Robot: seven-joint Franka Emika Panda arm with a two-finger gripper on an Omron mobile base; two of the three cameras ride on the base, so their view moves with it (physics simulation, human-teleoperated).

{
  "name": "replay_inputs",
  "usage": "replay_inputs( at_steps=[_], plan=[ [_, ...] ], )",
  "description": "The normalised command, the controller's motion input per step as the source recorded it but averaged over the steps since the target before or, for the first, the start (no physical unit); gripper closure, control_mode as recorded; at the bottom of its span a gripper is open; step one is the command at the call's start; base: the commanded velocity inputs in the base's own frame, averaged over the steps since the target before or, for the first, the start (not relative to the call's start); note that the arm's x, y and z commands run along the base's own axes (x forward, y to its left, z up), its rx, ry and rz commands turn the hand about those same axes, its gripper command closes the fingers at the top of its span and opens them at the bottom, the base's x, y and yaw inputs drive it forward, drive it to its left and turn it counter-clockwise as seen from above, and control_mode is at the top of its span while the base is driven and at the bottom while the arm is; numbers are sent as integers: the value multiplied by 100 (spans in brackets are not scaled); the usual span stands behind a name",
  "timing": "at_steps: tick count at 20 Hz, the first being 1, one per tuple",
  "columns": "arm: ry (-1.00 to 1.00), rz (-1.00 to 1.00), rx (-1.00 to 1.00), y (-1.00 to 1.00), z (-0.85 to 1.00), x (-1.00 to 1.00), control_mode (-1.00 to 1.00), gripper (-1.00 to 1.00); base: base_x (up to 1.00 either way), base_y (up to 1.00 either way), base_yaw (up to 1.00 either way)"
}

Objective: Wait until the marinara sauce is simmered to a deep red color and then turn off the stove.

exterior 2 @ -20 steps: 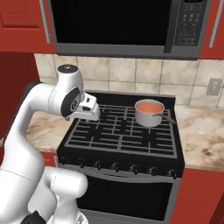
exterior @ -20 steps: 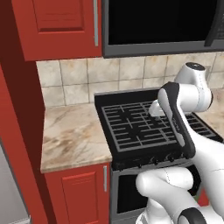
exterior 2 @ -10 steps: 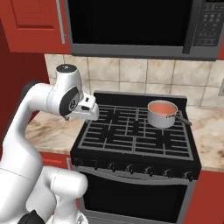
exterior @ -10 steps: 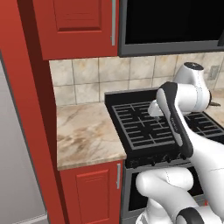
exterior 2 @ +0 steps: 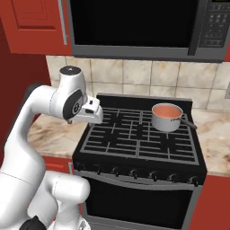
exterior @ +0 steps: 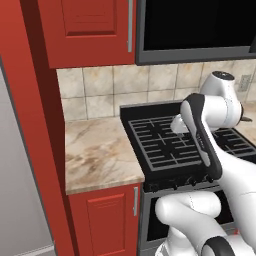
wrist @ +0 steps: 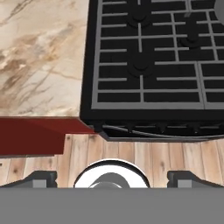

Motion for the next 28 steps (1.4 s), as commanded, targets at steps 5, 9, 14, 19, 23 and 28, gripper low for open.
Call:
replay_inputs(
  at_steps=[5,9,14,19,23,28],
  plan=[
    [-8,8,2,-80,-16,-4,-100,-100,0,0,0],
    [-9,9,5,-100,-23,-9,-100,-100,0,0,0],
    [-10,8,5,-100,-28,-16,-100,-100,0,0,0],
    [-14,9,2,-93,-36,-24,-100,-100,0,0,0],
    [-15,8,0,-77,-45,-25,-100,-100,0,0,0],
    [-13,2,0,-49,-46,-8,-100,-100,0,0,0]
  ],
)
